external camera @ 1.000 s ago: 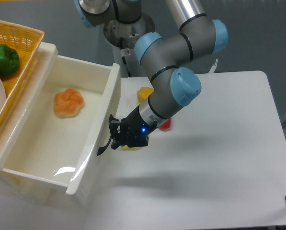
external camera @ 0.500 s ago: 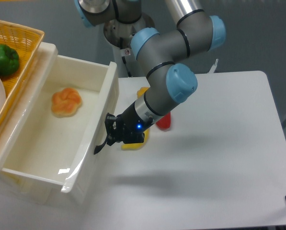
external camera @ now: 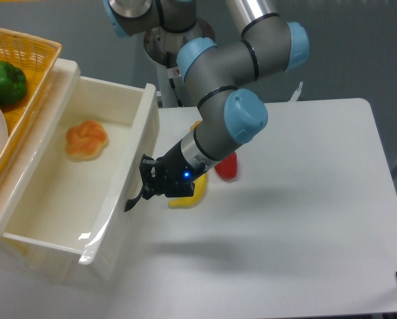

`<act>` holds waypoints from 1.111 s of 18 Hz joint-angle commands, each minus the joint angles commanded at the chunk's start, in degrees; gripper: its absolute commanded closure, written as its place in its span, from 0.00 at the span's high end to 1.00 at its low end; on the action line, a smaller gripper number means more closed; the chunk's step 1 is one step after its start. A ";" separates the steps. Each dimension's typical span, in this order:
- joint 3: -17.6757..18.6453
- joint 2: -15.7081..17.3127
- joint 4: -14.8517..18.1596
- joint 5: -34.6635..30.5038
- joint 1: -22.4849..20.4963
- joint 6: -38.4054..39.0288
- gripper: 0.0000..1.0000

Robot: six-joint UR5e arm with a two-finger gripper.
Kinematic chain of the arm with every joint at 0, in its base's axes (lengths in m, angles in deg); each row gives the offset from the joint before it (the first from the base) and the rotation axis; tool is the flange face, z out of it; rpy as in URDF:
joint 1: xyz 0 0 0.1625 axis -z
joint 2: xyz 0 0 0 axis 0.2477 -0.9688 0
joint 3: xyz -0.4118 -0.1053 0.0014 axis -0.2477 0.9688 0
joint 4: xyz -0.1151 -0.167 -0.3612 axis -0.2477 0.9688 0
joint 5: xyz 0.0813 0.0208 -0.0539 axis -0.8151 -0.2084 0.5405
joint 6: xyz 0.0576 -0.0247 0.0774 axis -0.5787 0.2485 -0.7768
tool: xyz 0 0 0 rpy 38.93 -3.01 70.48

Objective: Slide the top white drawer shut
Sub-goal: 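Push the drawer front with the gripper, sliding the drawer shut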

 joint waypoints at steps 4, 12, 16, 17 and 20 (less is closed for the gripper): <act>0.00 0.09 0.00 0.09 0.79 0.09 0.00; 0.09 0.09 0.26 0.18 2.90 0.18 0.00; 0.09 0.09 0.26 0.18 4.30 0.70 0.00; 0.09 0.09 0.18 0.09 4.65 1.14 0.00; 0.09 0.18 0.18 0.18 5.88 1.32 0.00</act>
